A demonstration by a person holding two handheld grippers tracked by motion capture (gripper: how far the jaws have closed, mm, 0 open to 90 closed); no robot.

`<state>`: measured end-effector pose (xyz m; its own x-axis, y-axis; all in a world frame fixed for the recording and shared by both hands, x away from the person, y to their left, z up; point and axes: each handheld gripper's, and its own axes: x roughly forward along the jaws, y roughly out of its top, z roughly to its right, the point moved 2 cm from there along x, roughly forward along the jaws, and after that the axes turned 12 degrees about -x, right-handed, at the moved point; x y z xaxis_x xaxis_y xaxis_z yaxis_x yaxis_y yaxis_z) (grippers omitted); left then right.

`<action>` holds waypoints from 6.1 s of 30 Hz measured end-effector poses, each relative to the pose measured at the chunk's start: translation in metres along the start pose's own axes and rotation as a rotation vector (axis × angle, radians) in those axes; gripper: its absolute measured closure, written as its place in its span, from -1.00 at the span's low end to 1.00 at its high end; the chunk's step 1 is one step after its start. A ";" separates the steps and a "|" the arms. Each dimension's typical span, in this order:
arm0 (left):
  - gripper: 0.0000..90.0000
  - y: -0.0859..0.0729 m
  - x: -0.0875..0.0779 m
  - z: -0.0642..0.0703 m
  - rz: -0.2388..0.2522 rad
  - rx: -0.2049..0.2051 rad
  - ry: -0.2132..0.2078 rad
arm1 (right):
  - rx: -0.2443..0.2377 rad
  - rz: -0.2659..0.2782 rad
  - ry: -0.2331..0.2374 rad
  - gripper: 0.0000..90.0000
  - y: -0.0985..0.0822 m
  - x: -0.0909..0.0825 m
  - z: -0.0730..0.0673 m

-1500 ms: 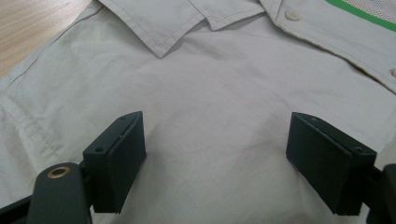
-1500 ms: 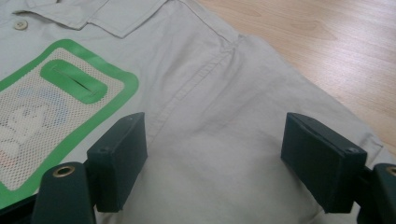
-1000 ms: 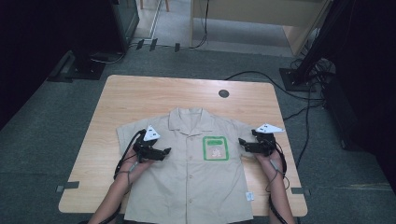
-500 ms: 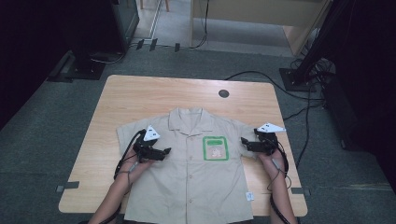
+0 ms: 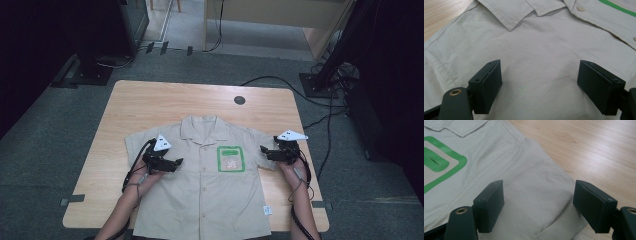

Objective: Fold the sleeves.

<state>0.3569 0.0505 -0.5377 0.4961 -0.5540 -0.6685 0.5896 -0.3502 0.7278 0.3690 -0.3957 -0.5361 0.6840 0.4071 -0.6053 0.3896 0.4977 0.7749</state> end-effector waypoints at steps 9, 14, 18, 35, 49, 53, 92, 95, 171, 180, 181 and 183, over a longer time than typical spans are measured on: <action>-0.56 0.000 0.000 0.000 0.001 -0.002 0.002 | 0.031 -0.004 -0.010 -0.45 -0.004 -0.001 0.012; -0.56 0.000 0.000 0.000 0.001 -0.003 0.003 | 0.038 -0.003 -0.013 -0.44 -0.006 -0.003 0.018; -0.56 0.000 0.000 0.000 0.001 -0.003 0.003 | 0.042 -0.010 -0.025 -0.40 -0.008 -0.004 0.021; -0.56 0.000 0.000 0.000 0.001 -0.003 0.004 | 0.066 -0.001 -0.051 -0.30 -0.013 -0.009 0.028; -0.56 0.000 0.000 0.000 0.002 -0.006 0.006 | 0.073 -0.053 -0.043 -0.03 -0.013 -0.005 0.031; -0.56 0.000 0.000 0.000 0.003 -0.007 0.007 | 0.102 -0.042 -0.004 0.24 -0.013 -0.005 0.031; -0.56 0.000 0.000 0.000 0.002 -0.008 0.007 | 0.134 0.052 0.048 0.89 0.006 -0.022 0.012; -0.56 0.000 0.000 0.000 0.003 -0.009 0.007 | 0.131 0.060 0.049 0.89 0.008 -0.024 0.010; -0.56 0.000 0.000 0.000 0.003 -0.009 0.007 | -0.114 0.084 0.182 0.81 0.081 -0.011 -0.084; -0.56 0.000 0.000 0.000 0.002 -0.008 0.007 | -0.101 0.082 0.210 0.82 0.082 -0.005 -0.088; -0.56 0.000 0.000 0.000 0.003 -0.009 0.007 | -0.099 0.080 0.212 0.82 0.082 -0.004 -0.089; -0.56 0.000 0.000 0.000 0.002 -0.008 0.007 | -0.101 0.079 0.217 0.82 0.082 -0.003 -0.090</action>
<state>0.3571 0.0502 -0.5376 0.5019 -0.5492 -0.6681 0.5939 -0.3427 0.7279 0.3432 -0.2872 -0.4871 0.5573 0.5973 -0.5767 0.2689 0.5274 0.8060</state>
